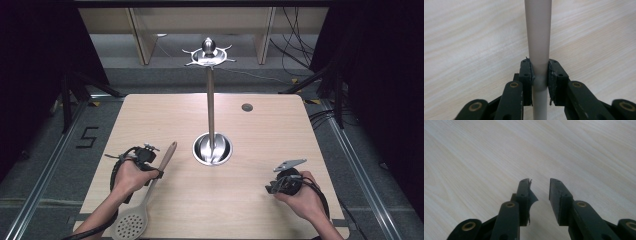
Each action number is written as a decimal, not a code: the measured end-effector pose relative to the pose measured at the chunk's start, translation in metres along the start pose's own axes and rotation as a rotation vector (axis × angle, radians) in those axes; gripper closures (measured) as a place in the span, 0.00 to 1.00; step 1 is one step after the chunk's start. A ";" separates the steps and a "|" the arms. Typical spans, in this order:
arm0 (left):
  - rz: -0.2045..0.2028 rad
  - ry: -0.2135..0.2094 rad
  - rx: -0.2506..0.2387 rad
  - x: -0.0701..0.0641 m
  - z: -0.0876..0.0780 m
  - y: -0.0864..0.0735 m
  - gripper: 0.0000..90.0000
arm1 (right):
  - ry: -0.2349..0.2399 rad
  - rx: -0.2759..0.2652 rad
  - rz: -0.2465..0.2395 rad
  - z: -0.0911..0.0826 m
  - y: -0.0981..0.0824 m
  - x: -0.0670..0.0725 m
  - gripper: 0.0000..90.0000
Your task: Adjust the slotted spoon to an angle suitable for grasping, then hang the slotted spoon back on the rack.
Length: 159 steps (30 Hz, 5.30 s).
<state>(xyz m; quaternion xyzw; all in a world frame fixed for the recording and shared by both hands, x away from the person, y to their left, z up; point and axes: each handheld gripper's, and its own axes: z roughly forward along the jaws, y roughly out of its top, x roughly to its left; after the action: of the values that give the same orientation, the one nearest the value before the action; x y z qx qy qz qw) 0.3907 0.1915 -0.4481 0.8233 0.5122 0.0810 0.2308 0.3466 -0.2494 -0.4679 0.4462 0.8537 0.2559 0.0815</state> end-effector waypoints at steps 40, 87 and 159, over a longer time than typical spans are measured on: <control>0.052 0.007 -0.800 0.009 -0.115 -0.019 0.83 | -0.041 -0.171 -0.038 -0.008 0.001 -0.007 0.70; 0.201 -0.030 -0.749 -0.030 -0.128 0.020 0.83 | -0.080 -0.219 -0.029 -0.014 0.005 -0.006 0.68; 0.324 -0.124 -0.749 -0.036 -0.138 0.093 0.83 | -0.097 -0.237 -0.048 -0.015 0.004 -0.008 0.67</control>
<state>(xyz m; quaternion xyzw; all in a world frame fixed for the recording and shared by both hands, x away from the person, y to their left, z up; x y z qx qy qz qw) 0.3980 0.1668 -0.2804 0.7556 0.2965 0.2473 0.5291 0.3488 -0.2592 -0.4540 0.4247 0.8230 0.3308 0.1811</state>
